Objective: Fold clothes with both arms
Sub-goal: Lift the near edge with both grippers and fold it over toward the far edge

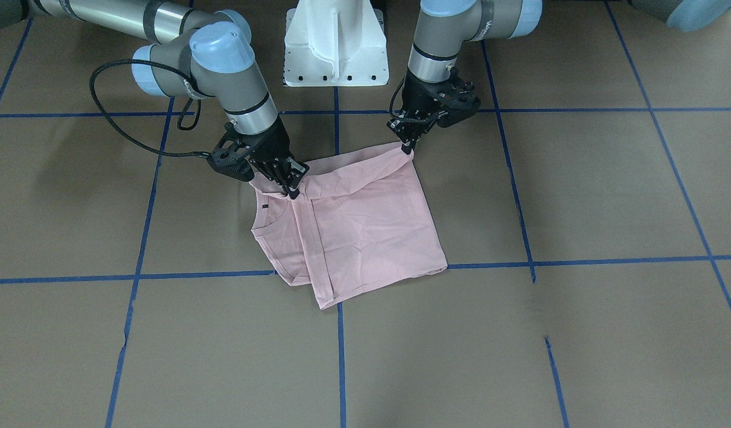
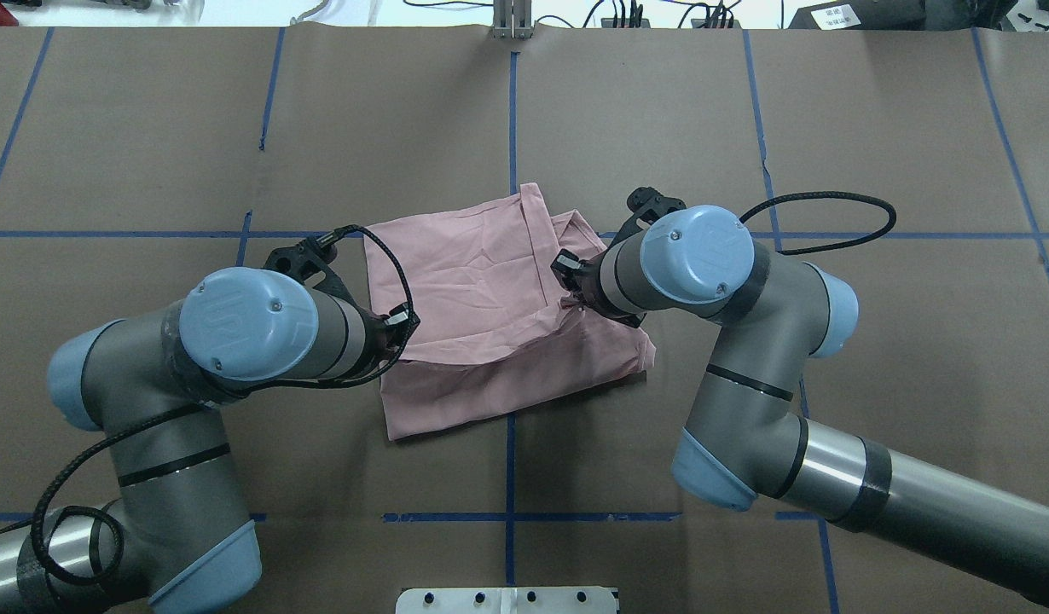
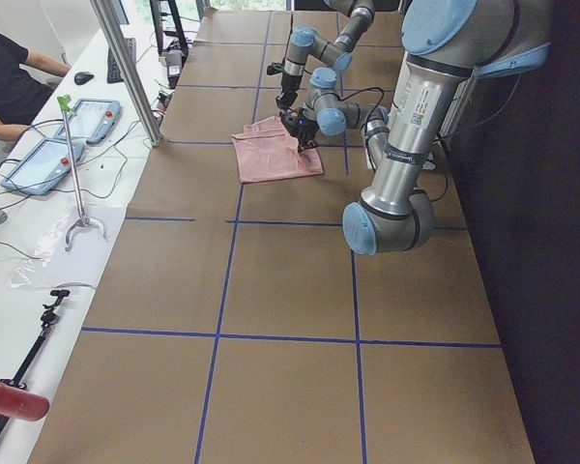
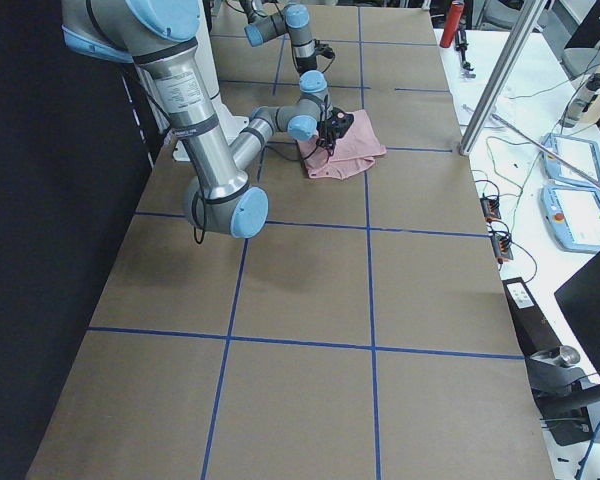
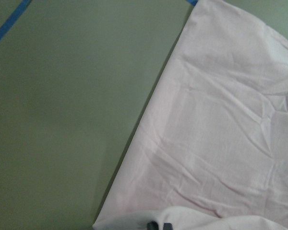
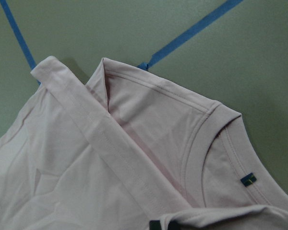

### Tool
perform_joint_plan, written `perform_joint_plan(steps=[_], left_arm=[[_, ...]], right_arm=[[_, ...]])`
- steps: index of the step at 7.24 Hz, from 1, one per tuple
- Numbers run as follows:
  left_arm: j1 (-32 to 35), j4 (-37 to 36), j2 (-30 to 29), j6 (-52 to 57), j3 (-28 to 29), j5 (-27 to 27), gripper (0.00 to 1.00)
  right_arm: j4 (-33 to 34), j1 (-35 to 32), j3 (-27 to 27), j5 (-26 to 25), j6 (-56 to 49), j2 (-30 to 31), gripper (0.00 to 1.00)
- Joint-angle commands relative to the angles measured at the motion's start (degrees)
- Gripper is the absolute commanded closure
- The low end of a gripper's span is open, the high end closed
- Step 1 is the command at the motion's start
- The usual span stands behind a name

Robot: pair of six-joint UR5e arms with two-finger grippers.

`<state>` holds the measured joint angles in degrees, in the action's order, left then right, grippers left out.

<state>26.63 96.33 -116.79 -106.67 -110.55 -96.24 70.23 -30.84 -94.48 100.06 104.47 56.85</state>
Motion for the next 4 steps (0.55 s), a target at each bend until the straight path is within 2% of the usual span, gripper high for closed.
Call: perform_joint_plan(steps=[1, 2, 3, 4], left_arm=[[5.9, 5.2, -2.9, 3.8, 7.8, 0.0, 1.0], [9.3, 10.8, -5.3, 5.0, 15.8, 0.0, 1.0], [12.0, 17.2, -6.9, 5.7, 23.9, 0.0, 0.65], [14.0, 21.5, -7.6, 11.2, 28.2, 0.0, 0.01]], right_arm=[[-0.4, -4.0, 10.6, 0.5, -3.9, -6.9, 1.0], [-4.8, -6.2, 15.9, 0.6, -4.1, -9.5, 1.0], [-10.3, -8.2, 26.3, 0.5, -4.2, -14.7, 1.0], [-13.7, -9.8, 34.1, 0.1, -4.9, -19.4, 0.01]])
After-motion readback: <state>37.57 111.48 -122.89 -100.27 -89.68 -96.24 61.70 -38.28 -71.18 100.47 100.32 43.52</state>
